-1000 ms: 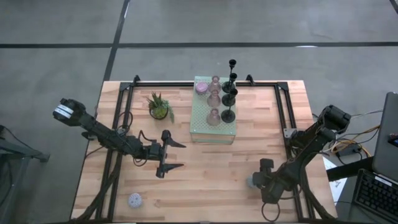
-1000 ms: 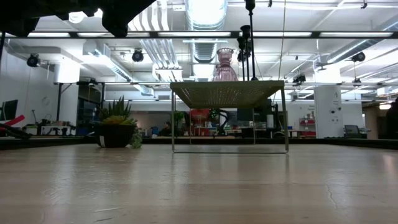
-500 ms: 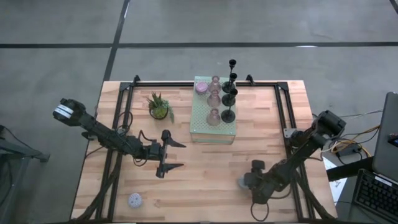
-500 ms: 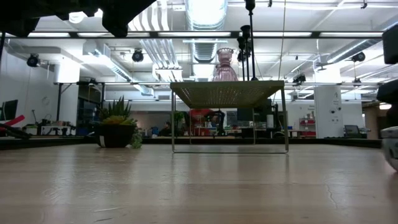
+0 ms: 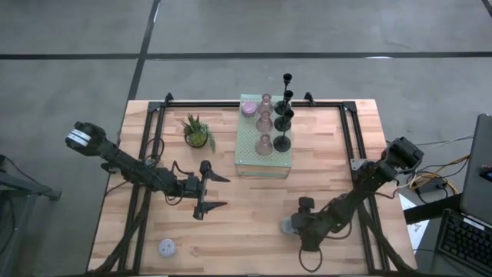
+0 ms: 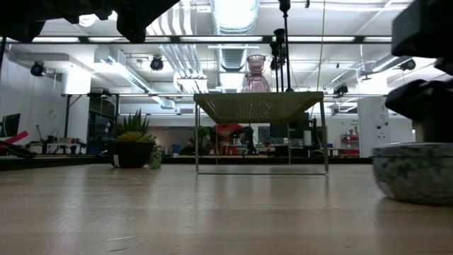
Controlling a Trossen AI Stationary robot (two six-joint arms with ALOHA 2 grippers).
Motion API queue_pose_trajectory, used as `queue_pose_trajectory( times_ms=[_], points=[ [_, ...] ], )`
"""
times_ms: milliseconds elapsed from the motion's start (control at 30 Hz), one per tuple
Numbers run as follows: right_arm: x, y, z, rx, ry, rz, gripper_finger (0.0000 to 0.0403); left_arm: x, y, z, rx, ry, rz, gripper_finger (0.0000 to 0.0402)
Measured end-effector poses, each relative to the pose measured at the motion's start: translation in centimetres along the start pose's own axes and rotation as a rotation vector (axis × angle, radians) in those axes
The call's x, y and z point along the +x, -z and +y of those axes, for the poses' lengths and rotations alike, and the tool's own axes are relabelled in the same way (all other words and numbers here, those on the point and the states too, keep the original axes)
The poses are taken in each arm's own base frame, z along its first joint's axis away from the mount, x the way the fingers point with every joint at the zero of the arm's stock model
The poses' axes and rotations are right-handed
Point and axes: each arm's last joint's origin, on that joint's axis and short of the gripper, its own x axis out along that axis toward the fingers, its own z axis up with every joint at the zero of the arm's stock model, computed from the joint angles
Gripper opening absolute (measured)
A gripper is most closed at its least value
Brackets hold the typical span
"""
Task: Pick & Place candle stick holders
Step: Put the blue scented candle on the shelf
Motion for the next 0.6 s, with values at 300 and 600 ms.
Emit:
queue_pose_trajectory(
  times_ms=[300, 600],
  points=[
    [0.4, -2.1, -0.8, 0.024, -0.022, -0.109, 0.0221, 0.0, 0.0, 0.0, 0.0, -0.001, 0.001, 0.0344],
    [0.9, -3.2, -0.6, 0.006, -0.07, -0.196, 0.0221, 0.0, 0.0, 0.1, 0.001, -0.002, 0.001, 0.0344]
  ],
)
